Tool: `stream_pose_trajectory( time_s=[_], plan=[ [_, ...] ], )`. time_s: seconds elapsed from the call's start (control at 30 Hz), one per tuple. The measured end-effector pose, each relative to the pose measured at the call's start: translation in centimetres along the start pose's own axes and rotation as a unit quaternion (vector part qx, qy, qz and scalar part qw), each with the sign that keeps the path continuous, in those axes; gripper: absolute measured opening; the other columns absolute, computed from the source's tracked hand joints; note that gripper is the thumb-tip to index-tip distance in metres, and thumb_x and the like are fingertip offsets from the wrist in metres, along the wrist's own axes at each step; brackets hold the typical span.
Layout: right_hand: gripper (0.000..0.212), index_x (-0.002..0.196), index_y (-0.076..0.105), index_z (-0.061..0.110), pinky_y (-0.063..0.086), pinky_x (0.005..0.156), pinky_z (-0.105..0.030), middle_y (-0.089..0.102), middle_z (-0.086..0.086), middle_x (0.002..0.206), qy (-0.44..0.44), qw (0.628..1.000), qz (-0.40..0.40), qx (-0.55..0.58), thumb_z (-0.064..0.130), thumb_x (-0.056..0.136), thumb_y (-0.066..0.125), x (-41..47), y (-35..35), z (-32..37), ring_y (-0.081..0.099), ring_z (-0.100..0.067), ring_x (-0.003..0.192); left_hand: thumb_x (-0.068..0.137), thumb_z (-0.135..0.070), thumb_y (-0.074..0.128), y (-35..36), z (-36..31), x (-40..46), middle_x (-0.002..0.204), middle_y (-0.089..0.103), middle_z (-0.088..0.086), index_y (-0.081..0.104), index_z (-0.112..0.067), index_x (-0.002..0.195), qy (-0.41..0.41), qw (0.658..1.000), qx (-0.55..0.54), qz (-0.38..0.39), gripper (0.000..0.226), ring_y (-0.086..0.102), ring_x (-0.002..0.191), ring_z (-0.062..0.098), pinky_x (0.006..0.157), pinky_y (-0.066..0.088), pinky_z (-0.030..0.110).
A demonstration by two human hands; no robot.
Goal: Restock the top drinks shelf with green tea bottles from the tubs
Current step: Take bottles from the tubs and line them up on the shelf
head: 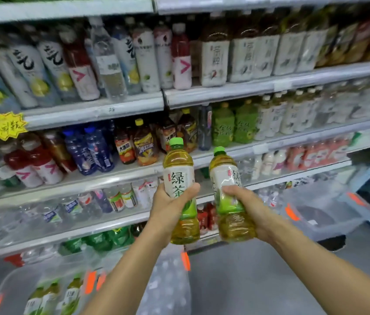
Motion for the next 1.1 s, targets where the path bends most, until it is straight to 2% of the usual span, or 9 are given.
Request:
stream_pose_trajectory(
  time_s=[0.07, 0.17, 0.27, 0.43, 0.57, 0.73, 0.83, 0.97, 1.1],
  plan=[
    [0.036, 0.104, 0.059, 0.001, 0.056, 0.053, -0.032, 0.061, -0.016, 0.075, -0.003, 0.999, 0.005, 0.040, 0.024, 0.078, 0.068, -0.7, -2.4, 2.7, 0.061, -0.027, 0.056, 0.077, -0.035, 0.083, 3.2, -2.1, 0.3, 0.103, 0.072, 0.002, 0.059, -0.022, 0.116, 0.022, 1.000, 0.008, 0.021, 0.048, 0.070, 0.091, 0.015, 0.066, 0.054, 0.021],
    [0.040, 0.104, 0.058, 0.001, 0.055, 0.055, -0.032, 0.060, -0.016, 0.075, -0.041, 0.998, 0.005, 0.041, 0.021, 0.073, 0.075, -1.2, -5.8, 6.4, 0.059, -0.027, 0.058, 0.067, -0.043, 0.083, 7.8, -4.8, 1.1, 0.100, 0.074, 0.004, 0.062, -0.021, 0.109, 0.039, 0.998, 0.013, 0.046, 0.052, 0.070, 0.093, 0.020, 0.077, 0.059, 0.033],
    [0.048, 0.107, 0.059, -0.001, 0.055, 0.054, -0.031, 0.062, -0.015, 0.074, -0.088, 0.996, -0.007, 0.029, 0.023, 0.067, 0.073, -1.1, -9.6, 9.8, 0.062, -0.025, 0.057, 0.076, -0.034, 0.083, 12.9, -6.8, 2.8, 0.096, 0.073, 0.007, 0.063, -0.020, 0.103, 0.054, 0.995, 0.021, 0.083, 0.037, 0.070, 0.091, 0.024, 0.085, 0.058, 0.044],
    [0.051, 0.103, 0.061, -0.002, 0.053, 0.061, -0.035, 0.060, -0.020, 0.082, -0.117, 0.992, -0.023, 0.039, 0.028, 0.065, 0.075, 0.9, -15.7, 15.6, 0.059, -0.030, 0.064, 0.076, -0.038, 0.084, 20.9, -9.5, 6.9, 0.106, 0.071, 0.005, 0.057, -0.017, 0.118, 0.087, 0.987, 0.064, 0.116, 0.054, 0.069, 0.095, 0.019, 0.074, 0.056, 0.031],
    [0.064, 0.110, 0.061, -0.008, 0.054, 0.062, -0.039, 0.060, -0.023, 0.084, -0.152, 0.986, -0.053, -0.028, 0.029, 0.064, 0.086, 2.9, -20.5, 22.2, 0.060, -0.031, 0.063, 0.074, -0.037, 0.085, 27.1, -12.4, 10.2, 0.103, 0.071, 0.000, 0.057, -0.023, 0.111, 0.119, 0.983, 0.059, 0.126, 0.048, 0.068, 0.094, 0.015, 0.077, 0.055, 0.030],
    [0.042, 0.108, 0.059, 0.001, 0.054, 0.055, -0.034, 0.067, -0.010, 0.071, -0.207, 0.974, -0.059, -0.070, 0.019, 0.075, 0.079, 5.7, -25.0, 30.8, 0.064, -0.023, 0.057, 0.075, -0.034, 0.085, 34.4, -15.9, 14.6, 0.095, 0.075, -0.004, 0.062, -0.025, 0.109, 0.134, 0.981, 0.024, 0.138, 0.042, 0.071, 0.091, 0.013, 0.079, 0.058, 0.031],
    [0.025, 0.108, 0.059, 0.002, 0.055, 0.055, -0.034, 0.067, -0.012, 0.076, -0.239, 0.967, -0.056, -0.068, 0.012, 0.087, 0.067, 6.9, -27.4, 35.0, 0.064, -0.024, 0.061, 0.067, -0.043, 0.089, 37.9, -17.9, 17.0, 0.105, 0.074, 0.003, 0.059, -0.023, 0.116, 0.125, 0.983, 0.007, 0.135, 0.061, 0.072, 0.097, 0.021, 0.084, 0.061, 0.042],
    [0.030, 0.112, 0.059, 0.000, 0.055, 0.065, -0.038, 0.066, -0.016, 0.086, -0.269, 0.956, -0.072, -0.090, 0.015, 0.087, 0.067, 8.2, -30.7, 40.0, 0.064, -0.029, 0.072, 0.072, -0.045, 0.082, 42.3, -20.8, 19.1, 0.108, 0.072, 0.003, 0.055, -0.023, 0.125, 0.144, 0.979, 0.003, 0.146, 0.064, 0.071, 0.094, 0.018, 0.067, 0.056, 0.027],
    [0.007, 0.097, 0.062, 0.009, 0.053, 0.063, -0.036, 0.066, -0.006, 0.071, -0.314, 0.939, -0.084, -0.111, 0.013, 0.091, 0.063, 9.5, -34.5, 45.4, 0.063, -0.021, 0.061, 0.073, -0.047, 0.081, 47.0, -23.4, 20.6, 0.108, 0.072, 0.002, 0.056, -0.023, 0.120, 0.167, 0.975, 0.022, 0.141, 0.058, 0.070, 0.096, 0.018, 0.072, 0.056, 0.029]
  ],
)
Point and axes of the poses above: each hand's wrist, its own x-axis towards the middle knuckle, its own y-axis out of the palm, z = x × y, the point moved 8 cm from there along x, towards the middle knuckle
